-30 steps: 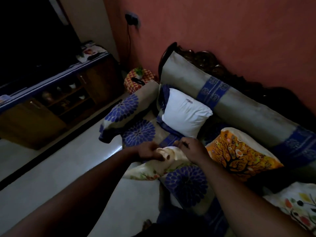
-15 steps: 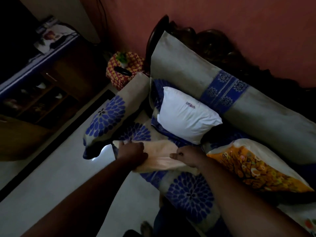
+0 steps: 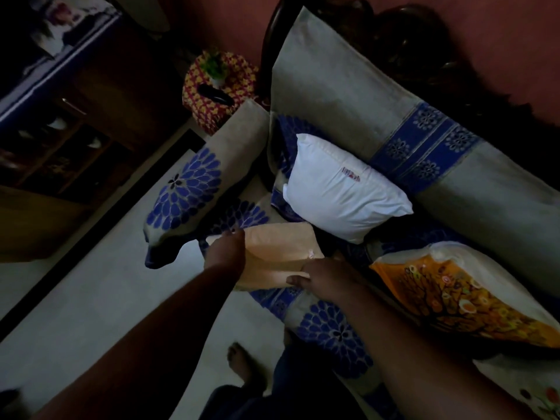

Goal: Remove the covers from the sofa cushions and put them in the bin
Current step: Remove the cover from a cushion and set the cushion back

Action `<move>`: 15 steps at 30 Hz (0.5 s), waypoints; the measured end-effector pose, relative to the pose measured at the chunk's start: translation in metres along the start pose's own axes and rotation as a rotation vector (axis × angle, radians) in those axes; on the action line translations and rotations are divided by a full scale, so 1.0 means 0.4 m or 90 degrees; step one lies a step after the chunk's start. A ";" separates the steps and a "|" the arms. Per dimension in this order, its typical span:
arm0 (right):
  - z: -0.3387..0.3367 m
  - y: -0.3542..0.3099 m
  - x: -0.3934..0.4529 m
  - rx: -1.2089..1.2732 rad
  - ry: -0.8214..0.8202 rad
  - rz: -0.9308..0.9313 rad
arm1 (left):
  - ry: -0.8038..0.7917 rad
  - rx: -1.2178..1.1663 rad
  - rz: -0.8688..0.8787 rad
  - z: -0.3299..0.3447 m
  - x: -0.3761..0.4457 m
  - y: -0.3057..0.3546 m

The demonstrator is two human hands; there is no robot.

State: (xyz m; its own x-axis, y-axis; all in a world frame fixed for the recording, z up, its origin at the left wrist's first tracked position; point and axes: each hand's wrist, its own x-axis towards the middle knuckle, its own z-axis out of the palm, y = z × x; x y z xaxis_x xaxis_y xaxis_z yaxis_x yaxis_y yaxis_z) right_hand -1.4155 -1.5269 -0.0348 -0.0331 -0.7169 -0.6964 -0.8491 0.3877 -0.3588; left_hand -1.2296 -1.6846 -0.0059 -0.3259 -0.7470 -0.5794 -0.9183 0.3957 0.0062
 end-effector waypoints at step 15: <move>-0.031 0.045 0.042 0.248 0.074 0.244 | 0.017 -0.211 -0.072 -0.011 0.031 0.042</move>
State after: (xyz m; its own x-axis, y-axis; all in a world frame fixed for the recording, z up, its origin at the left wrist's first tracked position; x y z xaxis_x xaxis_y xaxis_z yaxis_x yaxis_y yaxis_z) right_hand -1.4380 -1.5391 -0.0451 -0.3785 -0.5333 -0.7566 -0.5082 0.8029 -0.3117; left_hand -1.2503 -1.6896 -0.0093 -0.2203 -0.7916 -0.5700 -0.9703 0.1181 0.2110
